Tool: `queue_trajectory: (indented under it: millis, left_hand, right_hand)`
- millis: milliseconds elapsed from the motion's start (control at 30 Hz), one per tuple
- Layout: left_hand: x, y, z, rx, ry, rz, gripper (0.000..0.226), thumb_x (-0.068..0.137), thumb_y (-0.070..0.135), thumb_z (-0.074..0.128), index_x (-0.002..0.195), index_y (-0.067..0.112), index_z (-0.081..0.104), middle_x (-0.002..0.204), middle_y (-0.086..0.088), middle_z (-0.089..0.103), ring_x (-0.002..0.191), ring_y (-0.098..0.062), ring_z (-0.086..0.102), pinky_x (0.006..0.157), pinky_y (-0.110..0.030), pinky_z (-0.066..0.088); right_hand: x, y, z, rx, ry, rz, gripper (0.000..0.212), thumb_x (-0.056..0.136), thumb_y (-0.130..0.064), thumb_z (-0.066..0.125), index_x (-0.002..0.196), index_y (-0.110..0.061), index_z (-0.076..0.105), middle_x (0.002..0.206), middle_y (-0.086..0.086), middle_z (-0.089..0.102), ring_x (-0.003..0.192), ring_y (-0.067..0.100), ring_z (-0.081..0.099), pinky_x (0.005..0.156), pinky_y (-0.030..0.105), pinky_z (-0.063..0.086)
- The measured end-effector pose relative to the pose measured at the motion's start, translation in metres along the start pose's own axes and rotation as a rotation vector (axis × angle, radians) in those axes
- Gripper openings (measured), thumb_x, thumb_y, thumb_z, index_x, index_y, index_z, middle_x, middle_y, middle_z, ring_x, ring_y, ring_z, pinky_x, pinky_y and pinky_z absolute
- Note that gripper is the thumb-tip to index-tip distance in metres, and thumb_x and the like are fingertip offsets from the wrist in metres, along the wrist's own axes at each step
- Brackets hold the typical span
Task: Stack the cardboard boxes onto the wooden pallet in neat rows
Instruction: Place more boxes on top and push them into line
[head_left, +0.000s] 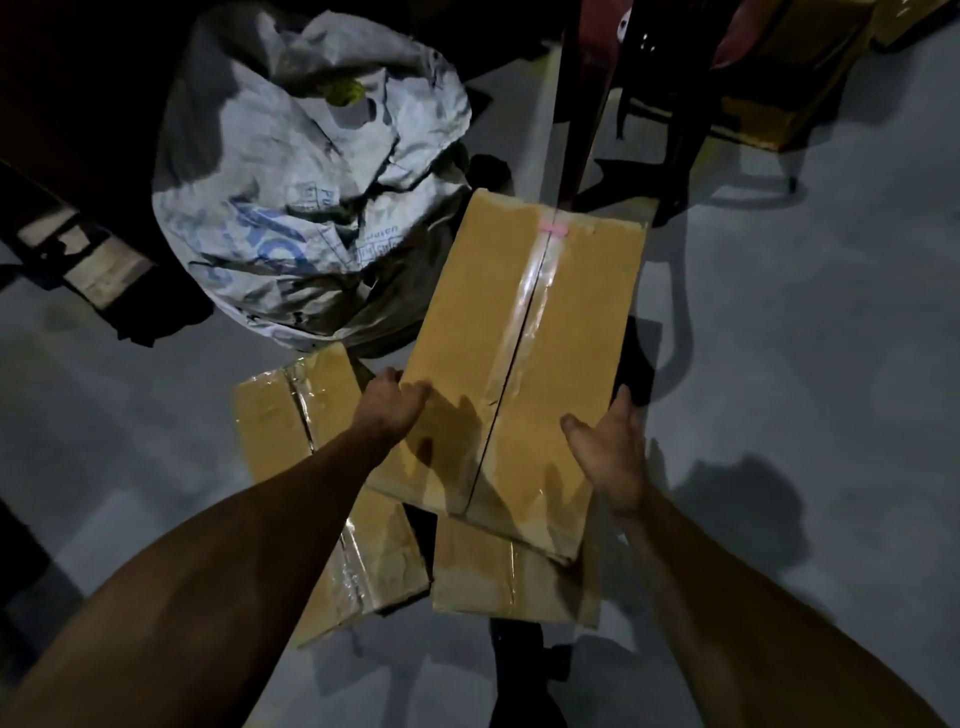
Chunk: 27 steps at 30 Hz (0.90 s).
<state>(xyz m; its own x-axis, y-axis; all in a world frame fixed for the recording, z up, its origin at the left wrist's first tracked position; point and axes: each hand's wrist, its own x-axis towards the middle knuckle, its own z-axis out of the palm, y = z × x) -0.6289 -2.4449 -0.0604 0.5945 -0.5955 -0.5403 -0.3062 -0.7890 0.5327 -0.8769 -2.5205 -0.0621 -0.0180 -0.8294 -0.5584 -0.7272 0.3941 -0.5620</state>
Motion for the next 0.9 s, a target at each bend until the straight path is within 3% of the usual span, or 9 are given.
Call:
queue_trajectory:
  millis: [100,267,367,500,600,667,767,900]
  left_hand:
    - [0.033,-0.005,0.015,-0.325,0.051,-0.222,0.063,0.095,0.053,0.054,0.135,0.005,0.050,0.132,-0.017,0.057,0.116,-0.035,0.055,0.100,-0.047,0.046]
    - [0.076,-0.010,0.029,-0.550,0.042,-0.416,0.076,0.093,0.061,0.052,0.142,0.003,0.048,0.142,-0.016,0.052,0.127,-0.040,0.049,0.103,-0.046,0.040]
    - [0.088,-0.011,0.036,-0.508,0.027,-0.412,0.077,0.092,0.061,0.054,0.140,0.001,0.048,0.131,-0.011,0.055,0.126,-0.039,0.049,0.097,-0.044,0.039]
    - [0.100,-0.017,0.045,-0.378,0.002,-0.351,0.089,0.084,0.069,0.060,0.143,0.004,0.045,0.144,-0.017,0.049,0.125,-0.041,0.049,0.105,-0.044,0.041]
    - [0.094,-0.020,0.047,-0.186,0.040,-0.272,0.086,0.082,0.071,0.061,0.133,0.003,0.052,0.137,-0.022,0.053,0.120,-0.041,0.053,0.104,-0.048,0.045]
    - [0.085,-0.023,0.045,-0.131,0.041,-0.182,0.063,0.082,0.069,0.062,0.102,0.010,0.061,0.119,-0.022,0.063,0.104,-0.038,0.059,0.098,-0.051,0.050]
    - [0.067,-0.029,0.041,-0.127,0.044,-0.167,0.050,0.083,0.067,0.064,0.073,0.020,0.050,0.102,-0.018,0.067,0.093,-0.034,0.063,0.092,-0.049,0.053]
    - [0.030,-0.046,0.033,-0.129,0.062,-0.207,0.062,0.079,0.072,0.064,0.081,0.009,0.063,0.087,-0.009,0.068,0.083,-0.028,0.065,0.084,-0.045,0.057]
  right_hand:
    - [0.036,0.006,0.020,0.185,0.019,0.112,0.101,0.089,-0.042,0.070,0.160,-0.015,0.003,0.165,0.009,0.019,0.147,0.034,0.026,0.116,0.043,0.028]
    - [0.079,0.011,0.048,0.420,0.092,0.229,0.100,0.082,-0.043,0.078,0.158,-0.010,0.022,0.155,0.013,0.041,0.139,0.035,0.043,0.112,0.039,0.037]
    - [0.087,0.016,0.055,0.438,0.115,0.280,0.089,0.074,-0.052,0.080,0.145,-0.012,0.045,0.139,0.012,0.058,0.123,0.036,0.057,0.104,0.045,0.047]
    - [0.091,0.023,0.062,0.385,0.147,0.340,0.089,0.056,-0.074,0.075,0.117,-0.009,0.067,0.114,0.011,0.071,0.103,0.032,0.067,0.091,0.047,0.056]
    - [0.094,0.024,0.061,0.350,0.147,0.353,0.076,0.070,-0.065,0.080,0.111,-0.002,0.069,0.108,0.013,0.071,0.099,0.032,0.067,0.089,0.045,0.056]
    - [0.093,0.028,0.058,0.321,0.131,0.340,0.077,0.073,-0.063,0.079,0.112,0.002,0.068,0.110,0.012,0.070,0.102,0.034,0.066,0.089,0.042,0.055]
    - [0.081,0.029,0.051,0.279,0.109,0.303,0.078,0.074,-0.061,0.079,0.117,0.003,0.066,0.113,0.010,0.069,0.104,0.034,0.066,0.090,0.040,0.054]
    - [0.045,0.032,0.047,0.233,0.094,0.239,0.076,0.071,-0.066,0.078,0.114,-0.004,0.069,0.110,0.013,0.072,0.099,0.034,0.067,0.092,0.045,0.056]
